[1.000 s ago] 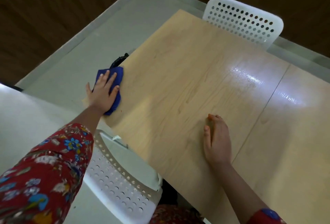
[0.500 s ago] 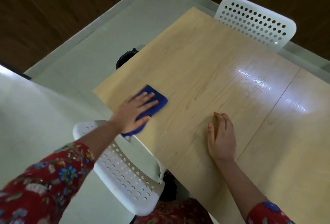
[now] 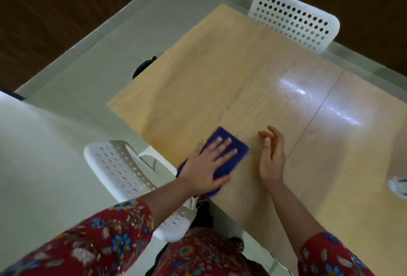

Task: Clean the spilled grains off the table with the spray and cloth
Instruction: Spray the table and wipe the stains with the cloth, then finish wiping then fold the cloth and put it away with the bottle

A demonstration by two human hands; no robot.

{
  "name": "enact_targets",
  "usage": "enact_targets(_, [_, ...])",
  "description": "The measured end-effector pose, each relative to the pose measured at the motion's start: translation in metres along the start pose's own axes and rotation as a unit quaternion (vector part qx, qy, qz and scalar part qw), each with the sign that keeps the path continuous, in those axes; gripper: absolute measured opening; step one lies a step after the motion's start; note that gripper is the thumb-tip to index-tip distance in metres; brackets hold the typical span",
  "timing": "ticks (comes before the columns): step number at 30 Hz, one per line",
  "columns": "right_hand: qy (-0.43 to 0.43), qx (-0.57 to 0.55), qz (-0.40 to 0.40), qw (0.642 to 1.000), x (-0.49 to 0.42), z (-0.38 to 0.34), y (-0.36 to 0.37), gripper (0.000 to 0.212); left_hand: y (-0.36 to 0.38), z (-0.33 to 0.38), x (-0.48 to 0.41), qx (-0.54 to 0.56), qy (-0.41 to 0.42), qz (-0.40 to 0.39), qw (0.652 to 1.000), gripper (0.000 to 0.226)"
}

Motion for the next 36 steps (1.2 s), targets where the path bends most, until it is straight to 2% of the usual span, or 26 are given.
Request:
enact_targets(2, [0.013,0.002,0.02,1.0,0.019,0.002,-0.023,0.03,0.003,-0.004,0.013,-0.006,0.108,0.014,0.994,0.067])
enact_targets(3, [0.022,0.005,0.024,0.999,0.029,0.007,-0.034,0.031,0.001,-0.024,0.013,-0.013,0.11,0.028,0.993,0.065])
enact_targets(4, [0.031,0.013,0.028,0.999,0.041,0.012,-0.048,0.031,-0.003,-0.045,0.01,-0.017,0.072,0.048,0.996,0.064])
enact_targets(6, [0.042,0.032,0.039,0.998,0.06,0.02,-0.063,0.031,-0.018,-0.091,-0.001,-0.029,-0.105,0.071,0.992,0.066])
enact_targets(7, [0.048,0.036,0.051,0.997,0.069,0.023,-0.071,0.03,-0.023,-0.097,-0.009,-0.026,-0.18,0.072,0.981,0.066])
enact_targets(8, [0.056,0.035,0.061,0.996,0.077,0.026,-0.075,0.029,-0.023,-0.089,-0.017,-0.014,-0.216,0.075,0.973,0.065])
enact_targets(10, [0.069,0.021,0.085,0.994,0.089,0.029,-0.082,0.027,-0.019,-0.043,-0.033,-0.011,-0.192,0.077,0.978,0.064])
enact_targets(14, [0.099,-0.036,0.149,0.983,0.107,0.035,-0.101,0.027,0.012,0.086,-0.033,0.011,-0.035,0.051,0.998,0.063])
enact_targets(17, [0.135,-0.099,0.18,0.969,0.118,0.036,-0.118,0.027,0.024,0.162,-0.017,0.046,0.068,0.018,0.996,0.057])
enact_targets(19, [0.167,-0.145,0.201,0.954,0.119,0.032,-0.129,0.027,0.031,0.164,-0.029,0.195,-0.008,-0.037,0.98,0.052])
enact_targets(20, [0.189,-0.174,0.205,0.944,0.118,0.03,-0.132,0.028,0.024,0.161,-0.032,0.354,-0.084,-0.082,0.928,0.049])
enact_targets(21, [0.214,-0.21,0.2,0.933,0.118,0.027,-0.135,0.03,0.013,0.161,-0.033,0.512,-0.148,-0.1,0.84,0.049])
enact_targets(22, [0.244,-0.25,0.179,0.92,0.116,0.02,-0.134,0.031,-0.001,0.164,-0.031,0.65,-0.184,-0.105,0.73,0.049])
enact_targets(23, [0.275,-0.283,0.149,0.907,0.113,0.011,-0.129,0.032,-0.018,0.166,-0.027,0.733,-0.21,-0.089,0.64,0.046])
enact_targets(24, [0.302,-0.301,0.11,0.898,0.111,0.0,-0.123,0.033,-0.029,0.165,-0.026,0.78,-0.214,-0.079,0.583,0.043])
enact_targets(27, [0.31,-0.313,0.036,0.897,0.108,-0.037,-0.111,0.034,-0.068,0.17,-0.02,0.831,-0.187,-0.076,0.518,0.049])
enact_targets(30, [0.271,-0.245,0.031,0.931,0.102,-0.062,-0.11,0.027,-0.087,0.16,-0.02,0.879,-0.197,-0.039,0.432,0.047])
enact_targets(31, [0.249,-0.217,0.052,0.942,0.1,-0.069,-0.114,0.024,-0.091,0.155,-0.02,0.886,-0.206,-0.018,0.415,0.044])
enact_targets(33, [0.176,-0.174,0.1,0.964,0.095,-0.085,-0.123,0.018,-0.099,0.143,-0.024,0.886,-0.196,0.027,0.419,0.043])
enact_targets(34, [0.13,-0.157,0.094,0.974,0.092,-0.095,-0.125,0.015,-0.101,0.138,-0.028,0.896,-0.186,0.037,0.402,0.047])
enact_targets(36, [0.079,-0.135,0.023,0.987,0.089,-0.111,-0.118,0.016,-0.105,0.135,-0.031,0.918,-0.16,0.021,0.362,0.06])
Point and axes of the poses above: each hand's wrist, its own x-axis away from the middle knuckle, its own y-axis out of the palm, z = x × y, the point moved 5 cm from there along -x, towards the middle knuckle, and after that the axes turned 2 degrees about -z, right-handed, at the moved point
